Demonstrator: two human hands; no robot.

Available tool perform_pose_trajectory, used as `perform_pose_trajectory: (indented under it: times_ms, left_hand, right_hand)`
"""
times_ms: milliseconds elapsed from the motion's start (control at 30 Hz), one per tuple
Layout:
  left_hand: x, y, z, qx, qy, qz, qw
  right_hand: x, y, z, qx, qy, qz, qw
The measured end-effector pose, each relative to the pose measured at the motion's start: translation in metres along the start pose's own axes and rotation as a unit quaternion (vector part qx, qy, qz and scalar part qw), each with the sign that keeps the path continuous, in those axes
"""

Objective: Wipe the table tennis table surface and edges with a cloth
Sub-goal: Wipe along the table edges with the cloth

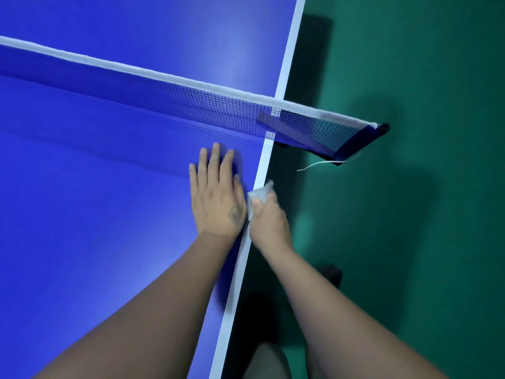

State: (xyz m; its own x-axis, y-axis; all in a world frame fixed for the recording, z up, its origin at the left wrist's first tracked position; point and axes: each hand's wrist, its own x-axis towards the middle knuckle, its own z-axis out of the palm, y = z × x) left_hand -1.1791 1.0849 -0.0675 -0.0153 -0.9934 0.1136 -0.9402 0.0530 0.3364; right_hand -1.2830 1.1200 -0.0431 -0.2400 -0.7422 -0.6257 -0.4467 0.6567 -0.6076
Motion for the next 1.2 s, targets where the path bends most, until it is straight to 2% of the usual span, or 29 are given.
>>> perform_pose_trajectory:
  times_ms: [133, 400, 733, 1000, 1200]
  left_hand:
    - [0.030, 0.009, 0.019, 0.046, -0.034, -0.031, 0.998]
    - [0.033, 0.010, 0.018, 0.052, -0.035, -0.040, 0.997]
    - [0.031, 0.008, 0.023, 0.039, -0.022, -0.038, 0.998]
    - [0.027, 0.009, 0.008, 0.022, -0.075, -0.027, 0.997]
    - [-0.009, 0.041, -0.064, -0.127, -0.101, -0.010, 0.987]
  right_hand:
    - [0.016, -0.003, -0.008, -0.011, -0.023, 0.005, 1.000]
    - [0.064, -0.029, -0.027, 0.056, -0.018, 0.041, 0.997]
    - [0.075, -0.016, -0.048, 0.106, 0.014, 0.037, 0.994]
    - [0.001, 0.004, -0.089, 0.096, 0.028, -0.007, 0.995]
    - [-0.068, 0.034, -0.141, 0.125, 0.095, -0.005, 0.988]
